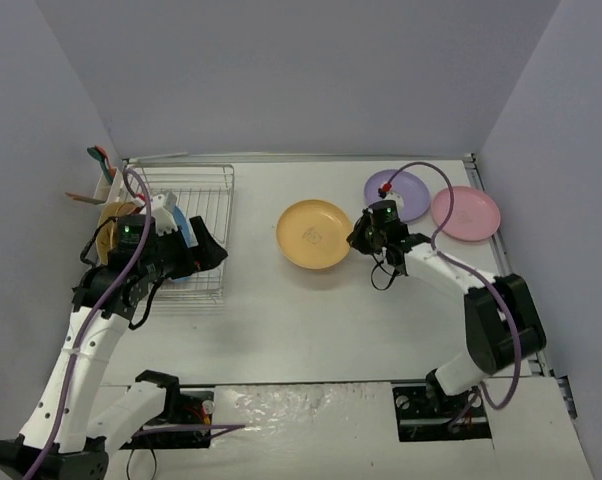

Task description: Load the plates into the dish rack

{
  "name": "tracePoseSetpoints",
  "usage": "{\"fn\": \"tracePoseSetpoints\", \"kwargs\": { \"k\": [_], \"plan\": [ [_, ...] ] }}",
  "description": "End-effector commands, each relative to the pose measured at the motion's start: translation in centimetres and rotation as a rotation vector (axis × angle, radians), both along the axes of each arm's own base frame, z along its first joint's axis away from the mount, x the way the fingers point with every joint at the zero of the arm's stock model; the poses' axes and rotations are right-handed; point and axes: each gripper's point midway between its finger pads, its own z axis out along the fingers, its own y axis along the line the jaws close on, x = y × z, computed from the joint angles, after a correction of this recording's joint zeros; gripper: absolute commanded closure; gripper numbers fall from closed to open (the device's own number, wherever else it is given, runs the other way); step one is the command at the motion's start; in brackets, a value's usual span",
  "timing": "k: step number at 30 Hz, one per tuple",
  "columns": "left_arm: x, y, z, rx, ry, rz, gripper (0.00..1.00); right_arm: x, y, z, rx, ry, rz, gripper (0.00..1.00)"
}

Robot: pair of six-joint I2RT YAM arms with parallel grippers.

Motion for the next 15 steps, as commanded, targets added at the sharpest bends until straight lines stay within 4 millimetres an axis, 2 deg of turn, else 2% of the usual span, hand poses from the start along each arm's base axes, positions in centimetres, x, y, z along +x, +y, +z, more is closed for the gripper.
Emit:
{"fn": "tracePoseSetpoints", "kwargs": {
  "k": [1,4,8,15],
  "plan": [
    [1.5,-3.4,2.8,-0.091,-0.092,-0.049,0.03,-1.5,2.3,7.8,0.181,-0.219,0.116,1.00],
    [2.1,-5.0,2.9,-0.100,-0.084,-0.077,0.03,-3.3,3.0,10.3,0.255,-0.270,0.153,1.00],
    [2.9,-6.9,4.4,-0.161,-0.114,-0.101,0.03,-5.2,3.9,13.2,0.314,-0.332,0.200,1.00],
    [4.3,-10.2,6.9,-0.276,-0.124,-0.167,0.03,-6.4,5.8,16.3,0.381,-0.405,0.271,1.00]
  ]
}}
